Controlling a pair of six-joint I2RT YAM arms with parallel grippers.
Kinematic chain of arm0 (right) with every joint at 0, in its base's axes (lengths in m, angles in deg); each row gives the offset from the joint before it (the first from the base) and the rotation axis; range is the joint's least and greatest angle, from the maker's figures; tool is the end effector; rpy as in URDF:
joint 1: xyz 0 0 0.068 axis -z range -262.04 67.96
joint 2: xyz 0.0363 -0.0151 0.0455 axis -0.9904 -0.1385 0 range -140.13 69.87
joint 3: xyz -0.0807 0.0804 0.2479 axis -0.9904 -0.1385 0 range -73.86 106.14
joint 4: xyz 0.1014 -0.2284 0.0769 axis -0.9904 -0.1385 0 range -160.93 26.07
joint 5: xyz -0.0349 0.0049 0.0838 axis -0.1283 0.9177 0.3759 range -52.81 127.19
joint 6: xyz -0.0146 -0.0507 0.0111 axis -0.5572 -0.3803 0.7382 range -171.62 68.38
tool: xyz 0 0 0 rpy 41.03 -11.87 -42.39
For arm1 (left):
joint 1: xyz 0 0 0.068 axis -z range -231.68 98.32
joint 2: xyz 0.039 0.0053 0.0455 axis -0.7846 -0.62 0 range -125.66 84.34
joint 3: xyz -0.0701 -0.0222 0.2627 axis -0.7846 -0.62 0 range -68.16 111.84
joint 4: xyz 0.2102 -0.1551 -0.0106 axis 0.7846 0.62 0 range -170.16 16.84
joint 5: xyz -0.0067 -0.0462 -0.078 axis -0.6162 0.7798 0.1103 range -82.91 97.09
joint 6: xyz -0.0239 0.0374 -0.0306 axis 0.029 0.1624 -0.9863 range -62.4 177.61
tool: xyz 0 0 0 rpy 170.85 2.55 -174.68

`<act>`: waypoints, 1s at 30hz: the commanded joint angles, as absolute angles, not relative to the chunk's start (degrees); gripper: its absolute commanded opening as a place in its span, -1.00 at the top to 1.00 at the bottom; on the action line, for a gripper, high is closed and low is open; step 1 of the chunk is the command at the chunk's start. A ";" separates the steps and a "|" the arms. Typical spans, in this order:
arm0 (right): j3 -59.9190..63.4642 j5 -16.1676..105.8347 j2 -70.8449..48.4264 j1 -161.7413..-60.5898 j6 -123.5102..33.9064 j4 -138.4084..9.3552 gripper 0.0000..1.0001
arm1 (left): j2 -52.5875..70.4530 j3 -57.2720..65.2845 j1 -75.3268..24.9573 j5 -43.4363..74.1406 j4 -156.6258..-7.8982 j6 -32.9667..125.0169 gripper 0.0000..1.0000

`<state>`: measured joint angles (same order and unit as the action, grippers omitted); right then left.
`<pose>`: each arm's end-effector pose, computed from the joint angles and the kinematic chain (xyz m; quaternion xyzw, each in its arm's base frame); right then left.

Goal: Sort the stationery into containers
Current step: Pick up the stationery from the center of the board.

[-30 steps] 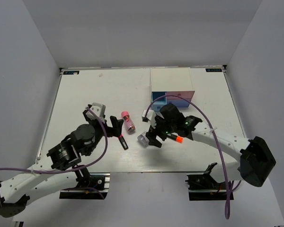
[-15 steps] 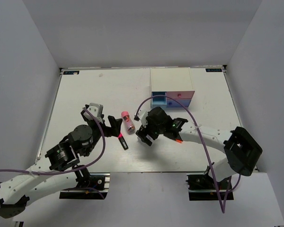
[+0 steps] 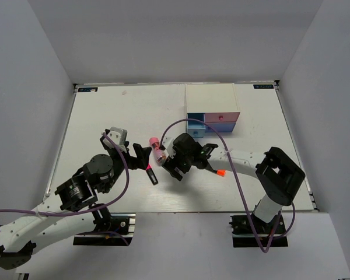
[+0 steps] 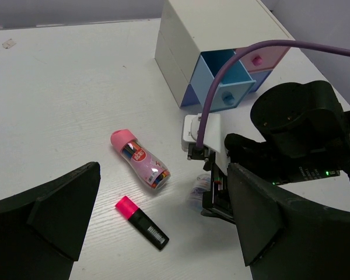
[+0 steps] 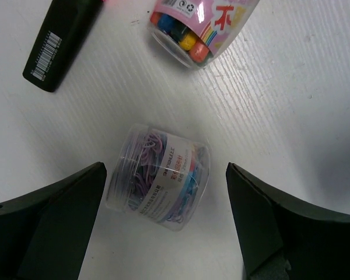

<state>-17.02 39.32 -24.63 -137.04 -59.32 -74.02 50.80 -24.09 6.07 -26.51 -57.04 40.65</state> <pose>0.1968 0.2834 0.1934 -0.4910 0.7930 0.1604 0.3231 0.0865 -0.1002 0.3406 0.0910 0.7632 -0.1839 0.6127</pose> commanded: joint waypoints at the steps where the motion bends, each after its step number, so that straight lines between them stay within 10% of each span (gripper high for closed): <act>1: -15.06 40.00 -25.57 -137.06 -58.91 -75.27 -0.78 | 51.12 -23.34 5.88 -25.78 -57.22 41.26 -0.99; 12: -11.73 50.54 -22.16 -137.06 -66.46 -82.99 0.42 | 51.64 -23.87 5.88 -25.78 -57.22 41.26 -0.99; 30: -2.58 35.46 -4.31 -131.79 -76.57 -82.22 0.31 | 53.40 -24.92 5.88 -25.78 -58.80 41.78 -0.99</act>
<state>-5.29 40.04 -6.03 -133.26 -73.53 -84.79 53.12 -24.57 6.07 -26.47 -58.27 41.16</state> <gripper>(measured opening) 0.599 0.995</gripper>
